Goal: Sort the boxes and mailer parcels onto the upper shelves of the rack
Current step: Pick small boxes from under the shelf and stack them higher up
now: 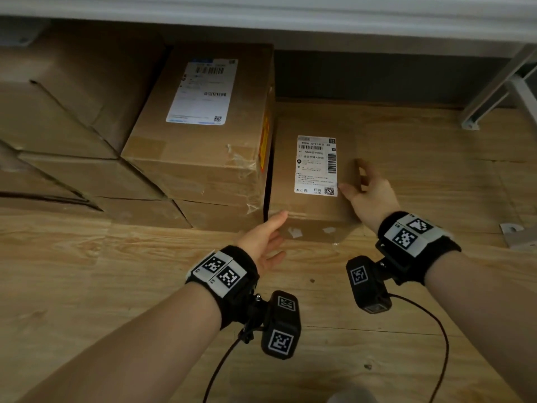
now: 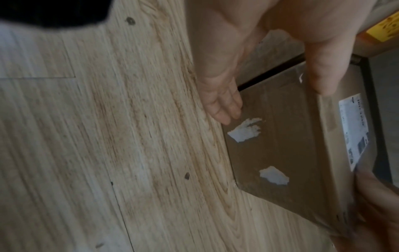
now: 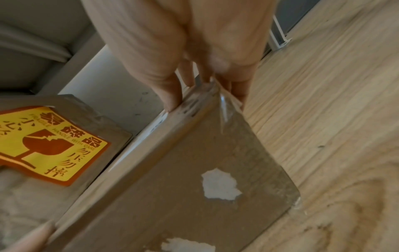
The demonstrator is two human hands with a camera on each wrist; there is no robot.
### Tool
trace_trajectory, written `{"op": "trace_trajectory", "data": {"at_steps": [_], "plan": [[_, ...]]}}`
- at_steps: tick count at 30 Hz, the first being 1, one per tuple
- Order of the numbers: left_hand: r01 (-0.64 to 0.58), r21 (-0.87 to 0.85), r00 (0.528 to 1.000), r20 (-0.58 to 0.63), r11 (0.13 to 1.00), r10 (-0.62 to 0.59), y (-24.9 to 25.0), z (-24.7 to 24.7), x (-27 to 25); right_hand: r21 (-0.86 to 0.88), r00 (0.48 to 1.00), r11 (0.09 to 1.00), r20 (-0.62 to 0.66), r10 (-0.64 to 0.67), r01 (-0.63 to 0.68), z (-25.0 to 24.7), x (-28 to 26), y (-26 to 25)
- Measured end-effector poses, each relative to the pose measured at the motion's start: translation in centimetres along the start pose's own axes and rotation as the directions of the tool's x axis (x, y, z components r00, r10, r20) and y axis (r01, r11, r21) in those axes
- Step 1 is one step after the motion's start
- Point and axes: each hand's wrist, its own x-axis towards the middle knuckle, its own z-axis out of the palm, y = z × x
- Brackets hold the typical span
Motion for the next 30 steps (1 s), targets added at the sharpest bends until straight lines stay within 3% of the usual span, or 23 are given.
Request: {"op": "trace_trajectory", "data": {"at_steps": [14,17,20,26,30], "plan": [[-0.023,0.077,0.995,-0.098,0.997,0.030,0.0,-1.6,0.9,-0.211,0.997,0.977,0.069,-0.024,0.038,1.3,-0.1,-1.4],[0.001,0.149,0.994,-0.110,0.989,0.015,0.4,-1.5,0.6,-0.426,0.988,0.894,0.000,-0.155,0.140,1.3,-1.0,-1.9],[0.040,0.215,0.994,-0.110,0.976,-0.017,1.1,-1.3,-0.5,-0.590,0.978,0.789,0.010,-0.207,0.173,0.7,-2.2,-2.5],[0.008,0.444,0.980,-0.180,0.896,0.080,2.3,-1.3,-6.7,-0.645,0.947,0.700,0.281,-0.155,0.306,-3.1,-7.7,-4.6],[-0.050,0.725,0.983,-0.088,0.687,0.163,4.0,-1.0,-14.3,-0.655,0.871,0.610,0.475,-0.127,0.446,-7.4,-13.3,-7.7]]}}
